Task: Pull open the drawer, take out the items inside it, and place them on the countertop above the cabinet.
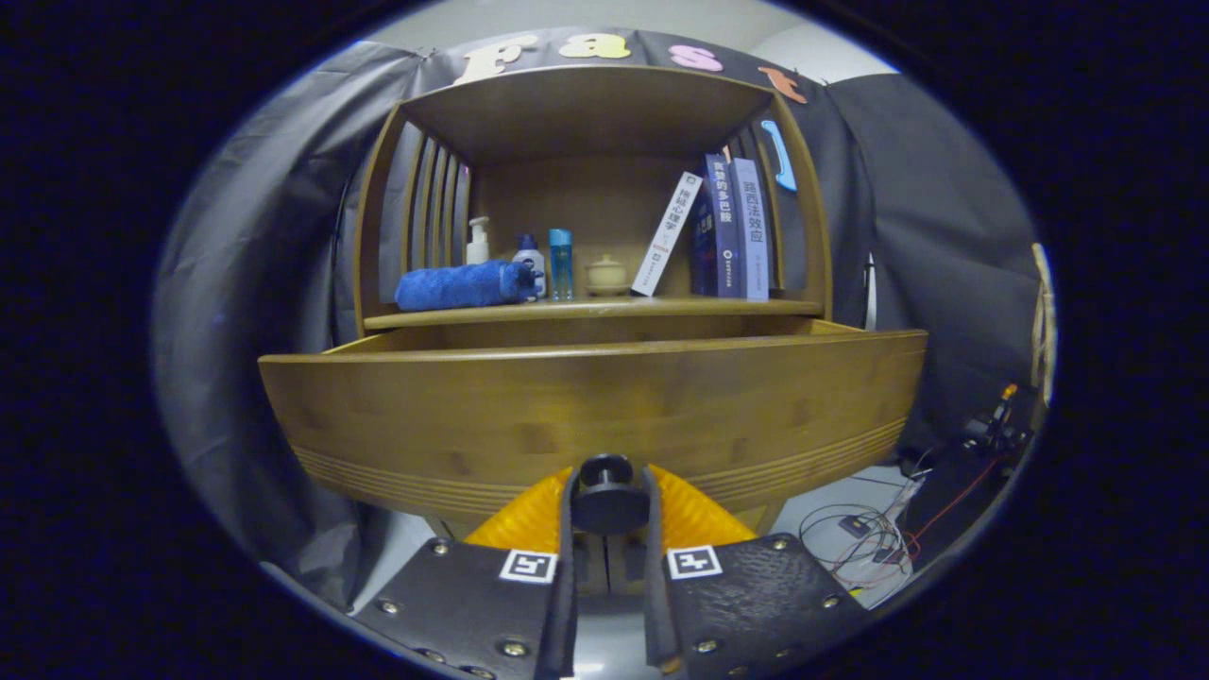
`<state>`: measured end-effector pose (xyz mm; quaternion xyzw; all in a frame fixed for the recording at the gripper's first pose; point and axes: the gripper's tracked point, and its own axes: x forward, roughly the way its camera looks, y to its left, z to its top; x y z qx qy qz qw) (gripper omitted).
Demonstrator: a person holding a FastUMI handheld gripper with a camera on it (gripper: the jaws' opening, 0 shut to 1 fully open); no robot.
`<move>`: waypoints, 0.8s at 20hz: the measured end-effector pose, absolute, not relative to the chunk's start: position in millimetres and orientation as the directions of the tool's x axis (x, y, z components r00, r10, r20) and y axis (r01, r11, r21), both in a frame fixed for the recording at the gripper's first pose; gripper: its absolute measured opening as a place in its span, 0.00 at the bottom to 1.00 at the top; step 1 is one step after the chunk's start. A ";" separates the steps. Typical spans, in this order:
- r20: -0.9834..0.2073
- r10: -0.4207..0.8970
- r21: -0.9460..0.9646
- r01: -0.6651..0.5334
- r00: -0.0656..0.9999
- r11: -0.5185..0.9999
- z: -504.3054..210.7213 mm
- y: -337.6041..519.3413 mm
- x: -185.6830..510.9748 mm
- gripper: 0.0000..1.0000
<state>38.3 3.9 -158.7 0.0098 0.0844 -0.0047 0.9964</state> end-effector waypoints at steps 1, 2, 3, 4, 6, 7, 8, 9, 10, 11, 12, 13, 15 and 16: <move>-0.184 -0.005 0.011 0.007 0.983 1.000 -161.0 4.6 31.4 0.29; -0.188 0.005 0.009 -0.004 0.982 1.000 -160.5 8.2 26.8 0.28; -0.196 0.008 0.003 -0.007 0.981 1.000 -160.9 10.1 22.9 0.29; -0.194 0.014 0.003 -0.014 0.981 1.000 -161.9 12.2 17.9 0.28; -0.195 0.016 -0.001 -0.017 0.981 1.000 -162.0 13.8 10.1 0.28; -0.200 0.010 0.001 -0.010 0.980 1.000 -162.6 12.8 5.9 0.28; -0.205 0.007 0.008 -0.006 0.979 1.000 -164.2 13.0 1.9 0.28; -0.209 0.002 0.012 0.000 0.978 1.000 -164.9 13.5 -2.6 0.28; -0.210 0.004 0.019 0.000 0.978 1.000 -165.2 13.6 -9.1 0.28; -0.221 0.003 0.023 0.002 0.975 1.000 -166.0 13.2 -14.3 0.28; -0.227 0.004 0.035 0.004 0.974 0.999 -168.4 12.0 -20.4 0.28; -0.236 0.009 0.045 0.002 0.972 0.999 -169.8 12.7 -24.3 0.28; -0.252 0.011 0.061 0.004 0.968 0.998 -168.3 13.7 -24.5 0.28; -0.245 0.002 0.075 0.017 0.970 0.997 -164.5 11.4 -27.4 0.40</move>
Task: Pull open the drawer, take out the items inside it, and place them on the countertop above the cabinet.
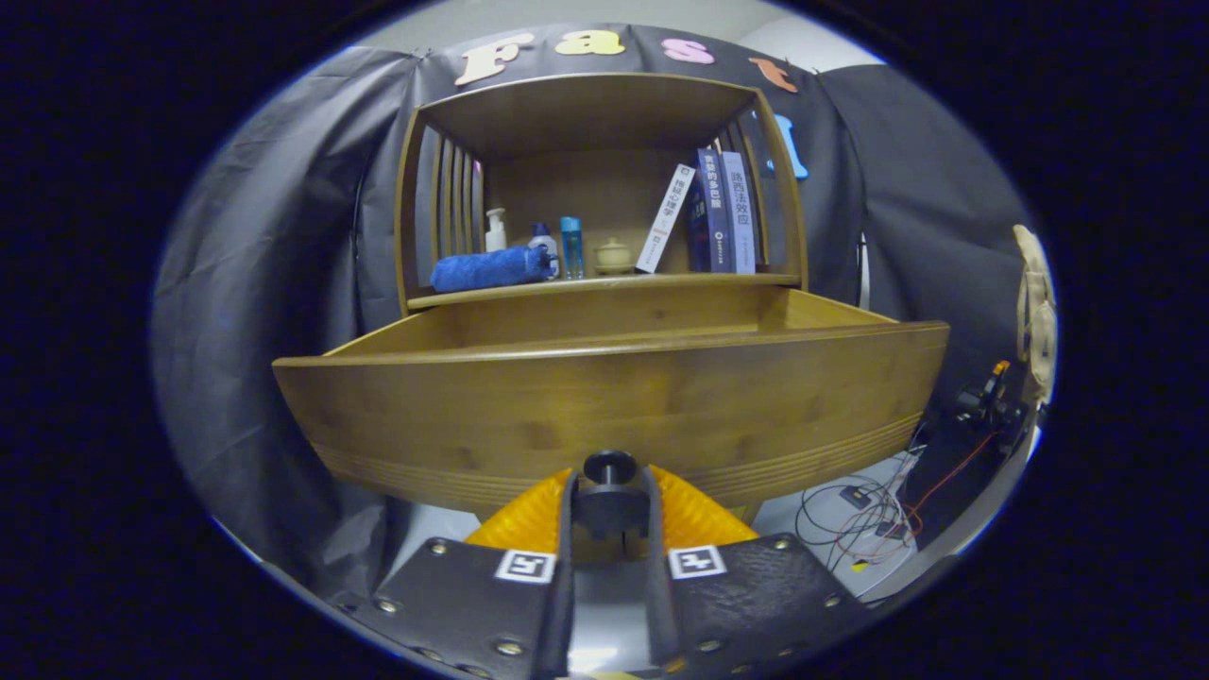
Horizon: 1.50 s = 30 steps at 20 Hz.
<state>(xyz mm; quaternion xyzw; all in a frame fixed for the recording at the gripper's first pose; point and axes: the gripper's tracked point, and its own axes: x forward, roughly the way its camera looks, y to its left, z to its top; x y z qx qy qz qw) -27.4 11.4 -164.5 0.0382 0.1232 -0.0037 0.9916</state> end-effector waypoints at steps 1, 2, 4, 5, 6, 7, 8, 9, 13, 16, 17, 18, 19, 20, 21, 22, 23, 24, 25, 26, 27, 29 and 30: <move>-0.193 -0.010 0.093 0.028 0.981 0.995 -147.8 11.4 -32.0 0.51; -0.128 -0.024 0.107 0.038 0.991 0.994 -127.7 7.7 -34.2 0.63; -0.043 -0.059 0.131 0.064 0.997 0.989 -88.9 0.7 -36.4 0.86; -0.026 -0.066 0.133 0.069 0.997 0.989 -75.7 0.8 -35.1 0.97; -0.030 -0.075 0.118 0.078 0.997 0.990 -70.6 1.8 -37.0 0.97; -0.041 -0.075 0.098 0.079 0.996 0.992 -65.6 3.6 -37.6 0.97; -0.055 -0.071 0.085 0.076 0.996 0.993 -58.9 6.6 -36.5 0.97; -0.068 -0.066 0.074 0.071 0.995 0.995 -53.6 10.7 -35.4 0.99; -0.110 -0.086 0.022 0.088 0.990 0.996 -37.2 18.5 -24.7 1.00; -0.096 -0.077 0.006 0.078 0.992 0.997 -8.4 33.3 -13.1 1.00; -0.079 -0.079 0.012 0.080 0.994 0.997 2.1 37.1 -7.6 1.00; -0.079 -0.077 0.010 0.078 0.994 0.997 5.8 40.9 -1.2 1.00; -0.088 -0.073 0.003 0.074 0.993 0.997 6.1 44.4 3.9 1.00; -0.093 -0.066 -0.003 0.066 0.994 0.998 8.6 49.0 10.8 1.00; -0.105 -0.073 -0.013 0.072 0.992 0.997 8.9 47.3 19.2 1.00; -0.121 -0.080 -0.022 0.078 0.989 0.997 6.1 44.8 25.7 0.99; -0.144 -0.080 -0.028 0.076 0.986 0.997 0.1 42.9 33.5 1.00; -0.163 -0.087 -0.035 0.082 0.983 0.996 -5.7 40.8 41.5 1.00; -0.192 -0.099 -0.045 0.092 0.976 0.995 -15.6 34.2 49.0 0.99; -0.218 -0.112 -0.056 0.102 0.970 0.993 -23.4 28.3 56.0 1.00; -0.245 -0.122 -0.063 0.110 0.962 0.992 -32.1 23.7 62.6 1.00; -0.315 -0.129 -0.083 0.108 0.940 0.991 -51.7 20.5 73.2 1.00; -0.347 -0.128 -0.102 0.099 0.929 0.990 -60.1 20.1 78.7 1.00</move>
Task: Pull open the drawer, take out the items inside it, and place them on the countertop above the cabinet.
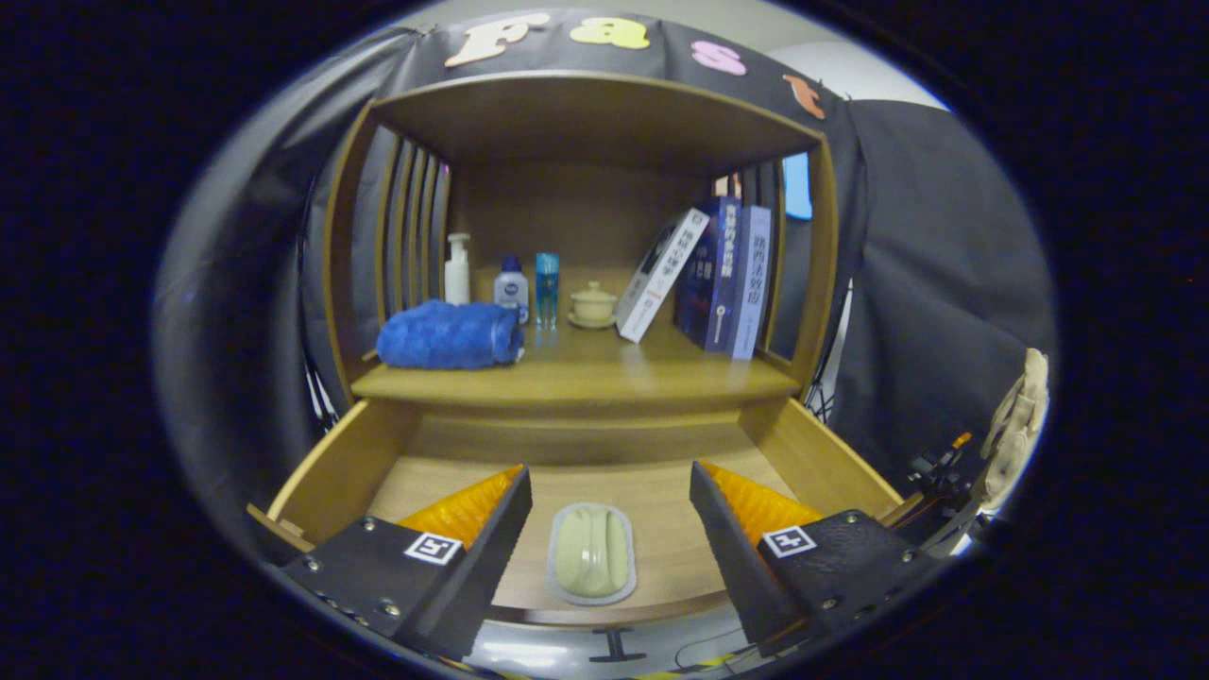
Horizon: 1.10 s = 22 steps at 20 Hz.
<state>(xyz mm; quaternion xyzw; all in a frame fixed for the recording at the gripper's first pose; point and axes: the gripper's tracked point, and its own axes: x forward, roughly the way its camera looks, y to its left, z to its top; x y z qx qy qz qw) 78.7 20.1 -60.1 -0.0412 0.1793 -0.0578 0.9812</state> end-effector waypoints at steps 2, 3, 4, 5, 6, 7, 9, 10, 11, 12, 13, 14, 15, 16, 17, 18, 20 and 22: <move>-0.414 -0.133 -0.134 0.085 0.900 0.987 -77.0 14.3 90.6 1.00; -0.470 -0.109 -0.116 0.061 0.876 0.991 -91.5 16.3 94.7 1.00; -0.542 -0.068 -0.065 0.040 0.837 0.997 -106.9 20.8 93.5 0.94; -0.621 -0.019 0.007 0.029 0.783 1.000 -124.4 26.0 90.0 0.87; -0.686 0.019 0.079 0.048 0.727 0.996 -140.1 30.4 86.5 0.81; -0.697 0.013 0.083 0.063 0.717 0.995 -142.7 30.2 91.2 0.81; -0.704 -0.010 0.064 0.077 0.710 0.995 -155.2 20.7 98.0 0.69; -0.714 -0.008 0.055 0.067 0.700 0.996 -158.2 22.8 99.1 0.69; -0.726 -0.007 0.047 0.060 0.688 0.997 -162.4 26.9 97.2 0.71; -0.733 -0.010 0.040 0.058 0.680 0.998 -165.7 28.7 98.5 0.71; -0.741 -0.025 0.023 0.063 0.671 0.998 -170.1 27.6 100.0 0.71; -0.749 -0.061 -0.022 0.067 0.660 0.998 -175.6 20.4 102.0 0.71; -0.751 -0.063 -0.021 0.072 0.657 0.997 -180.9 18.4 106.8 0.70; -0.743 -0.068 -0.006 0.095 0.666 0.995 -166.8 21.1 102.0 0.58; -0.753 -0.048 0.033 0.111 0.656 0.993 -168.4 23.5 104.1 0.47; -0.776 -0.033 0.067 0.133 0.630 0.989 -165.5 27.5 101.6 0.35; -0.777 -0.057 0.034 0.133 0.627 0.991 -170.1 27.2 104.4 0.24; -0.774 -0.100 -0.072 0.070 0.625 0.995 -169.8 28.4 103.4 0.24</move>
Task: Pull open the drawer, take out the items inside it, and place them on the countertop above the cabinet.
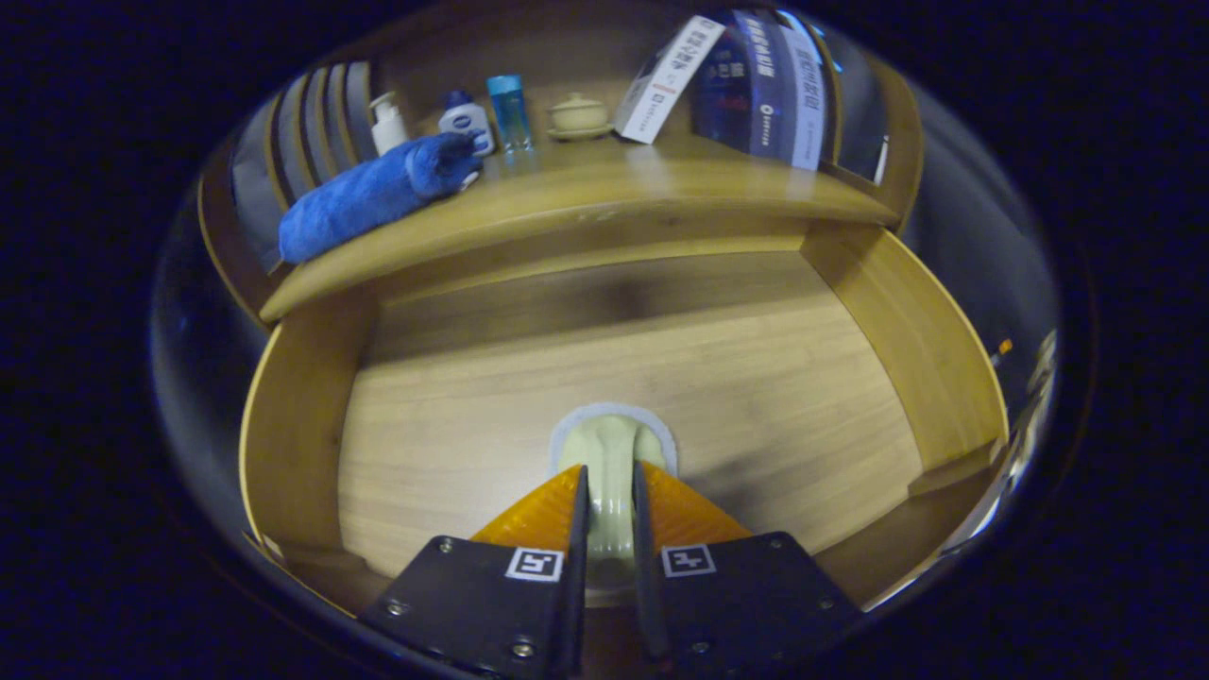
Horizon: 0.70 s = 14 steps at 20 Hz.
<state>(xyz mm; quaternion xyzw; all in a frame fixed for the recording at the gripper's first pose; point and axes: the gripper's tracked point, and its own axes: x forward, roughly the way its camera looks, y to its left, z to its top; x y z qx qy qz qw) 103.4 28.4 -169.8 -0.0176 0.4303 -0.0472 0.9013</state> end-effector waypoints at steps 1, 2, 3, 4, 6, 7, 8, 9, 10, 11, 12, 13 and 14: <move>-0.772 -0.122 -0.120 0.045 0.624 0.992 -169.2 32.1 102.8 0.24; -0.769 -0.135 -0.144 0.038 0.624 0.989 -166.9 33.2 103.0 0.24; -0.774 -0.128 -0.127 0.046 0.620 0.991 -168.3 34.1 103.2 0.24; -0.789 -0.112 -0.094 0.061 0.604 0.994 -170.4 36.0 101.2 0.24; -0.801 -0.090 -0.044 0.092 0.591 0.995 -170.9 35.4 97.5 0.24; -0.804 -0.085 -0.039 0.091 0.588 0.995 -169.4 36.4 95.5 0.24; -0.806 -0.083 -0.041 0.084 0.586 0.996 -166.8 37.8 93.4 0.24; -0.800 -0.083 -0.041 0.084 0.594 0.996 -162.5 38.6 93.0 0.24; -0.795 -0.079 -0.035 0.085 0.602 0.996 -156.6 39.6 92.9 0.24; -0.789 -0.075 -0.029 0.085 0.610 0.996 -151.0 41.3 93.0 0.24; -0.781 -0.071 -0.022 0.086 0.620 0.996 -143.7 42.2 93.5 0.24; -0.773 -0.058 -0.010 0.080 0.632 0.997 -135.7 44.8 93.5 0.24; -0.761 -0.048 -0.002 0.072 0.648 0.997 -126.0 46.4 94.7 0.24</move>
